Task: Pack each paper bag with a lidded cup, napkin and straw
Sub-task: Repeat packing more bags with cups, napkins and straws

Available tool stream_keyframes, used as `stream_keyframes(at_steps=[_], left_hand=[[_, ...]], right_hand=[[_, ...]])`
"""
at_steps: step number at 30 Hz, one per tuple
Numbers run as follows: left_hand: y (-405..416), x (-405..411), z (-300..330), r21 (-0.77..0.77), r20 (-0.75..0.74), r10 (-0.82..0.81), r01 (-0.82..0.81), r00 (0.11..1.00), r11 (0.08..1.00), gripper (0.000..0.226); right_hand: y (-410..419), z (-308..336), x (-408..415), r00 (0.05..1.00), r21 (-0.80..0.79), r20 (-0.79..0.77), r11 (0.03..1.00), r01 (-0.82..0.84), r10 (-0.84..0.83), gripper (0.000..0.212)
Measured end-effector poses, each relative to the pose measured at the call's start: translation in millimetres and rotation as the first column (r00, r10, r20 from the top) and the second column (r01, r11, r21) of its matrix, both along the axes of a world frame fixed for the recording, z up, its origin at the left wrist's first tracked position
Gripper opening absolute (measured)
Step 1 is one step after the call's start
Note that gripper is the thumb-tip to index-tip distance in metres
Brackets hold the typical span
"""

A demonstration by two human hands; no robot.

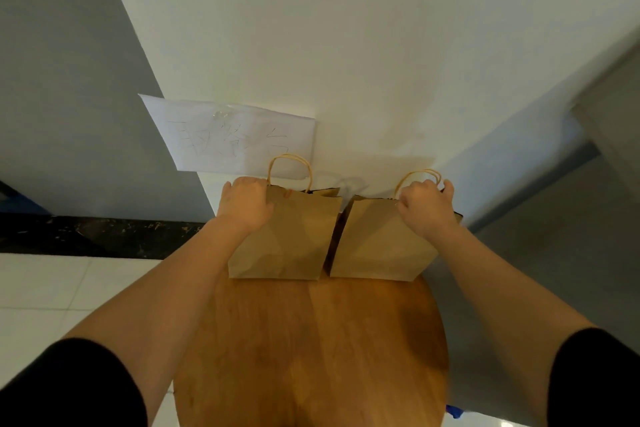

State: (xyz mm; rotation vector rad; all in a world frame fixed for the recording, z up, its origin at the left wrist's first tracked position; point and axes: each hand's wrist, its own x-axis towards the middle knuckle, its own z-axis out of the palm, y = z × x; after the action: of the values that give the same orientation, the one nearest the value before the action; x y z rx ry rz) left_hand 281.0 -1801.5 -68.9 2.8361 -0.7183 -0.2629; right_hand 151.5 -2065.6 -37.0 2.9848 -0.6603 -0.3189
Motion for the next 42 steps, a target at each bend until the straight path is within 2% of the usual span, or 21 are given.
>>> stream_keyframes(at_steps=[4,7,11,17,21,23,26,32,38,42], left_hand=[[-2,-21,16,0.05,0.067,-0.02,0.016,0.998,0.999,0.015],[-7,-45,34,0.073,0.111,-0.069,0.062,0.991,0.995,0.013],[-19,-99,68,0.041,0.034,-0.105,0.104,0.994,0.994,0.015],[-38,-233,120,-0.031,0.107,-0.165,0.169,0.98,0.985,0.019],[-64,-338,144,-0.12,0.083,-0.242,0.25,0.967,0.961,0.022],[-84,-384,160,-0.18,0.09,-0.292,0.304,0.952,0.936,0.021],[-119,-439,189,-0.239,0.108,-0.361,0.377,0.926,0.895,0.022],[-198,-525,233,-0.322,0.187,-0.479,0.514,0.858,0.795,0.017],[-300,-581,238,-0.385,0.17,-0.61,0.622,0.774,0.682,0.015],[-388,-598,218,-0.414,0.065,-0.64,0.604,0.766,0.681,0.014]], right_hand=[[12,17,-16,0.999,-0.008,0.038,1.0,-0.01,0.01,0.035],[20,29,-35,0.995,0.005,0.092,0.999,-0.034,0.034,0.035],[37,52,-78,0.98,0.035,0.175,0.994,-0.103,0.095,0.038],[53,80,-199,0.938,0.173,0.344,0.98,-0.099,0.034,0.035],[57,104,-299,0.919,0.177,0.393,0.978,-0.111,0.033,0.024],[52,121,-344,0.914,0.183,0.405,0.979,-0.087,0.005,0.025],[31,149,-406,0.884,0.166,0.464,0.986,-0.029,-0.053,0.021],[-37,185,-508,0.765,0.249,0.598,0.963,0.105,-0.238,0.022],[-126,178,-580,0.719,0.298,0.57,0.915,0.27,-0.398,0.018],[-199,176,-610,0.689,0.318,0.541,0.876,0.364,-0.483,0.014]])
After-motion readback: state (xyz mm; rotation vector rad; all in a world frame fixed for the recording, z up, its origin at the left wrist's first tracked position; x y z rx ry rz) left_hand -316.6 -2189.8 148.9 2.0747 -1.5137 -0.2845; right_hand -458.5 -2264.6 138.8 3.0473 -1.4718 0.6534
